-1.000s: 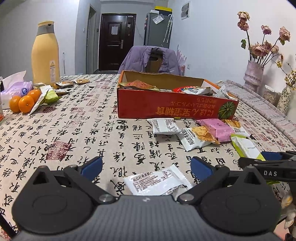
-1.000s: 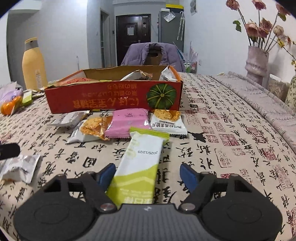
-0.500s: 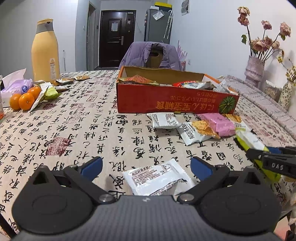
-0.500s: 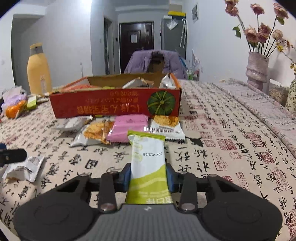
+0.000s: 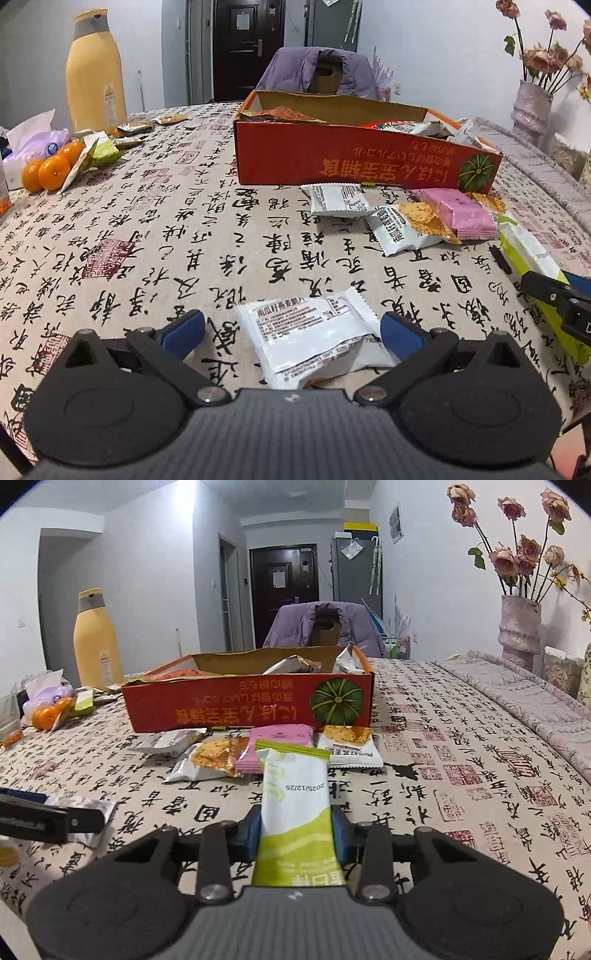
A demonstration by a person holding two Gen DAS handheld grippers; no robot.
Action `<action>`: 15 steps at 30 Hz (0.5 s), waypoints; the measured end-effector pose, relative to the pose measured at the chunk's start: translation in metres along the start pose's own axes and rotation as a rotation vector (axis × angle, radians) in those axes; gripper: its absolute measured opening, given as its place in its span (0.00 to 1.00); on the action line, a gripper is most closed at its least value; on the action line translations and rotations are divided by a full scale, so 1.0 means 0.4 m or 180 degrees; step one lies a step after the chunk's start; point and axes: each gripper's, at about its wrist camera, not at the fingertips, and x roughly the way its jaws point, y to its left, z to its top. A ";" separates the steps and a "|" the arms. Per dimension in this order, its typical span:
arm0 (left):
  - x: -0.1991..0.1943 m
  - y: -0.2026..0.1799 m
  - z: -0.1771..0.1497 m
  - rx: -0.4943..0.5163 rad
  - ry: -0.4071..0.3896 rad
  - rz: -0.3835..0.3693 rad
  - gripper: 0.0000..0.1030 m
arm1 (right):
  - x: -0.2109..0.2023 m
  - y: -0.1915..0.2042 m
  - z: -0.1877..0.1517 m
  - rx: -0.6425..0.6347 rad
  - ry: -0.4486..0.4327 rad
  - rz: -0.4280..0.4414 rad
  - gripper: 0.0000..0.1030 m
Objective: Organize snacks
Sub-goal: 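Grasp the white packet with the left gripper while the right gripper holds the bar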
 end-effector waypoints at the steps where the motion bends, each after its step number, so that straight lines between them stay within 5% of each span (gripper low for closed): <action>1: 0.001 -0.003 -0.001 0.0009 -0.0005 0.0017 1.00 | 0.000 0.000 -0.001 0.0003 -0.0004 0.0011 0.35; 10: -0.004 -0.028 -0.023 0.0078 -0.0156 0.0097 0.99 | -0.001 -0.001 -0.007 0.0027 -0.0007 0.0061 0.36; 15: -0.018 -0.037 -0.033 0.0162 -0.0247 0.0024 0.84 | -0.002 -0.005 -0.007 0.0042 -0.0015 0.0064 0.36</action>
